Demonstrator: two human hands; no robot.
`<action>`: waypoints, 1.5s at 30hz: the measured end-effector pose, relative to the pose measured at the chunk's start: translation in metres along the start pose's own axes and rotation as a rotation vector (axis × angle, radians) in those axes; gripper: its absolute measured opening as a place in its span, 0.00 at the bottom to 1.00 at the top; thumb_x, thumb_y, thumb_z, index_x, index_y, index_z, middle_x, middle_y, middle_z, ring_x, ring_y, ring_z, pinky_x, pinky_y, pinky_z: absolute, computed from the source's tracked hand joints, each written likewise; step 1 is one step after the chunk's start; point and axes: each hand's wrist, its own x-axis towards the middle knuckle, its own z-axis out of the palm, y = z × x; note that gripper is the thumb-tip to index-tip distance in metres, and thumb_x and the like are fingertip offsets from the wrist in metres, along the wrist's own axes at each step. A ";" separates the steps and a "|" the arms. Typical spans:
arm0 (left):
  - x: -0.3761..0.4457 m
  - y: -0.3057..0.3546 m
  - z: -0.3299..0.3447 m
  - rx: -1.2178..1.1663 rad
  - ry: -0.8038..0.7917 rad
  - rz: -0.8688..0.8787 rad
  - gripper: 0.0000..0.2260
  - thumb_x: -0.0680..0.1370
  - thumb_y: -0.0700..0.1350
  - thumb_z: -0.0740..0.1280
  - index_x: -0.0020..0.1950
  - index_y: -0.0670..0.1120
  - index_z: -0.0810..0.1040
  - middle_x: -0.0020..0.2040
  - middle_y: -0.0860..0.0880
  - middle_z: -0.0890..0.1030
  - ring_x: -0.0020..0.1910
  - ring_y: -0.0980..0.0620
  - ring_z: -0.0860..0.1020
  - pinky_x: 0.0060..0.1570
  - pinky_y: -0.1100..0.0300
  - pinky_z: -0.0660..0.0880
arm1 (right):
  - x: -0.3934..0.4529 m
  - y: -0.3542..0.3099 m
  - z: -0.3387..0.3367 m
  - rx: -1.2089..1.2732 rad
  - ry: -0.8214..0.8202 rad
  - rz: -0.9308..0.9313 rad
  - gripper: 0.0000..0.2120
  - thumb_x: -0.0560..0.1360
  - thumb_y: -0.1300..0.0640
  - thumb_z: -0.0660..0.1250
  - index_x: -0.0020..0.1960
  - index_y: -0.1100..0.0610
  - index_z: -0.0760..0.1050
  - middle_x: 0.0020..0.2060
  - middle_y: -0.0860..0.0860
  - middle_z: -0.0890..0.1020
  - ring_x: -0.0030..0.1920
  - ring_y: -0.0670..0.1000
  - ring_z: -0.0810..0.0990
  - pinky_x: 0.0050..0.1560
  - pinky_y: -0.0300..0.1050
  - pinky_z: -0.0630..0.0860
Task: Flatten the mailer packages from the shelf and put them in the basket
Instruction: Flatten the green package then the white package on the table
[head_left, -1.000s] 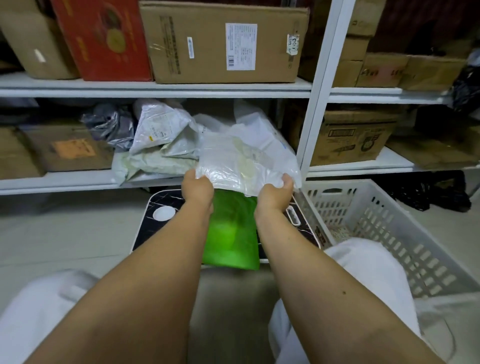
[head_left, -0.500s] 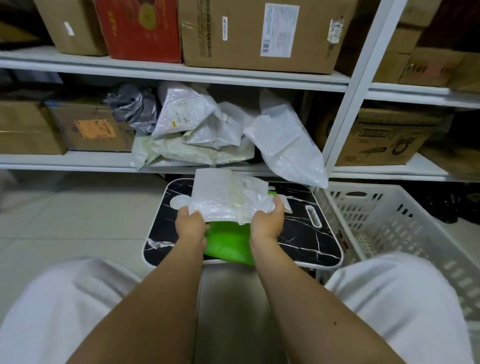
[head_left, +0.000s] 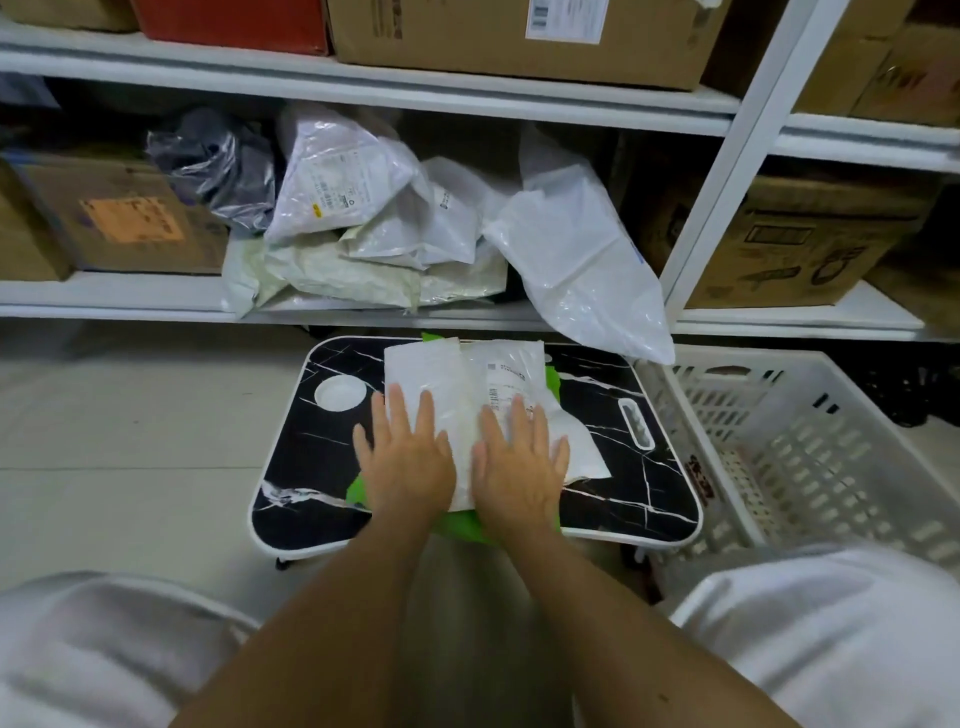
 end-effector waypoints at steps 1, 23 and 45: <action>0.005 0.000 0.006 0.070 -0.047 0.093 0.26 0.82 0.54 0.48 0.79 0.53 0.45 0.79 0.46 0.43 0.78 0.45 0.43 0.74 0.42 0.47 | 0.004 0.000 0.007 -0.039 -0.075 -0.078 0.23 0.81 0.45 0.49 0.75 0.44 0.62 0.77 0.52 0.60 0.77 0.58 0.56 0.71 0.66 0.54; 0.062 0.007 0.041 0.206 -0.087 0.278 0.12 0.81 0.51 0.55 0.60 0.48 0.72 0.57 0.46 0.74 0.56 0.45 0.71 0.53 0.52 0.69 | 0.063 0.012 0.043 0.005 0.026 -0.215 0.09 0.75 0.51 0.61 0.44 0.54 0.78 0.47 0.54 0.80 0.54 0.58 0.77 0.57 0.56 0.70; 0.119 0.010 0.057 0.176 -0.161 0.240 0.15 0.83 0.50 0.51 0.67 0.50 0.69 0.74 0.46 0.62 0.75 0.42 0.54 0.71 0.42 0.54 | 0.128 0.011 0.062 -0.053 -0.298 -0.213 0.15 0.80 0.48 0.51 0.63 0.51 0.69 0.71 0.52 0.66 0.75 0.56 0.58 0.71 0.62 0.53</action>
